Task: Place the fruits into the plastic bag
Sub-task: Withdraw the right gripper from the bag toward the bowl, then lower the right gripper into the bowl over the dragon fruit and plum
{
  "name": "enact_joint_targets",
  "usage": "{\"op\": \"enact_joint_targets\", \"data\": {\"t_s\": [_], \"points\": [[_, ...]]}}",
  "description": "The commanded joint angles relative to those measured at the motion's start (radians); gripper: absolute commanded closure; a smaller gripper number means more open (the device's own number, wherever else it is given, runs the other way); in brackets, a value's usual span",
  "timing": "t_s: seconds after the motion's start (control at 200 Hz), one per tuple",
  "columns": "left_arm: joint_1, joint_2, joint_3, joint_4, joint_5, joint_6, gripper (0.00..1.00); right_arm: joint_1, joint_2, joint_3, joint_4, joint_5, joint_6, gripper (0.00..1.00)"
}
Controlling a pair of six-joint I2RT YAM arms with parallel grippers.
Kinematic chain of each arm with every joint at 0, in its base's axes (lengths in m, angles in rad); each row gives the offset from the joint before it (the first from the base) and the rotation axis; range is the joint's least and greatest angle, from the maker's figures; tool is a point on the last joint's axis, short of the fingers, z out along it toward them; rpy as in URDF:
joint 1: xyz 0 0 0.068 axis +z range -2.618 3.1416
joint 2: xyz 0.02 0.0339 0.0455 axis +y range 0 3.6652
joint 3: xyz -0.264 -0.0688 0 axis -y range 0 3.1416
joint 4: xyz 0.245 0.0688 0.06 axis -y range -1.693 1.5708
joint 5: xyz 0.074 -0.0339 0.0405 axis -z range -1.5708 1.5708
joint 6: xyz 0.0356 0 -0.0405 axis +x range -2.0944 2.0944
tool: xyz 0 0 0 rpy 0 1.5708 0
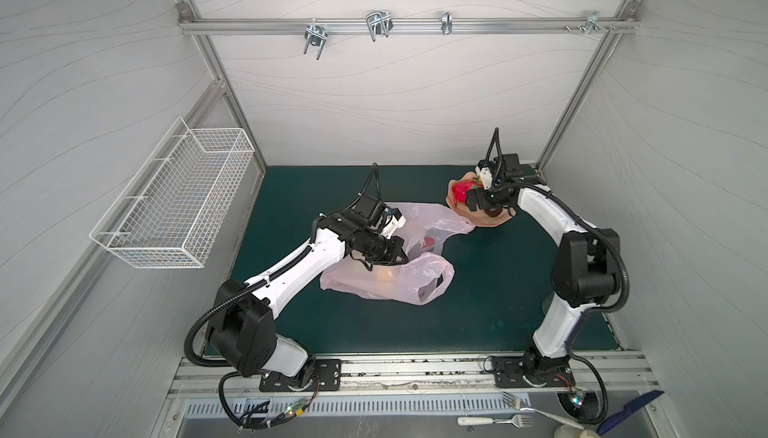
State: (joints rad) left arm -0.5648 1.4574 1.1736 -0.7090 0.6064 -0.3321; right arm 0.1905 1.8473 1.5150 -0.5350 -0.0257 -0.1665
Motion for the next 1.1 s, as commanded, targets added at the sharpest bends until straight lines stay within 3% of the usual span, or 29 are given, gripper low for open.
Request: {"op": "enact_joint_targets", "data": {"t_s": [0.0,0.605,1.095], "points": [[0.000,0.018,0.015,-0.013,0.009,0.025,1.00,0.009,0.055,0.062,0.046,0.031,-0.152,0.01],[-0.001,0.070,0.044,-0.035,0.010,0.034,1.00,0.014,0.297,0.289,0.022,0.018,-0.317,0.01],[0.000,0.082,0.061,-0.053,0.002,0.034,1.00,0.013,0.378,0.326,-0.027,-0.010,-0.379,0.01]]}}
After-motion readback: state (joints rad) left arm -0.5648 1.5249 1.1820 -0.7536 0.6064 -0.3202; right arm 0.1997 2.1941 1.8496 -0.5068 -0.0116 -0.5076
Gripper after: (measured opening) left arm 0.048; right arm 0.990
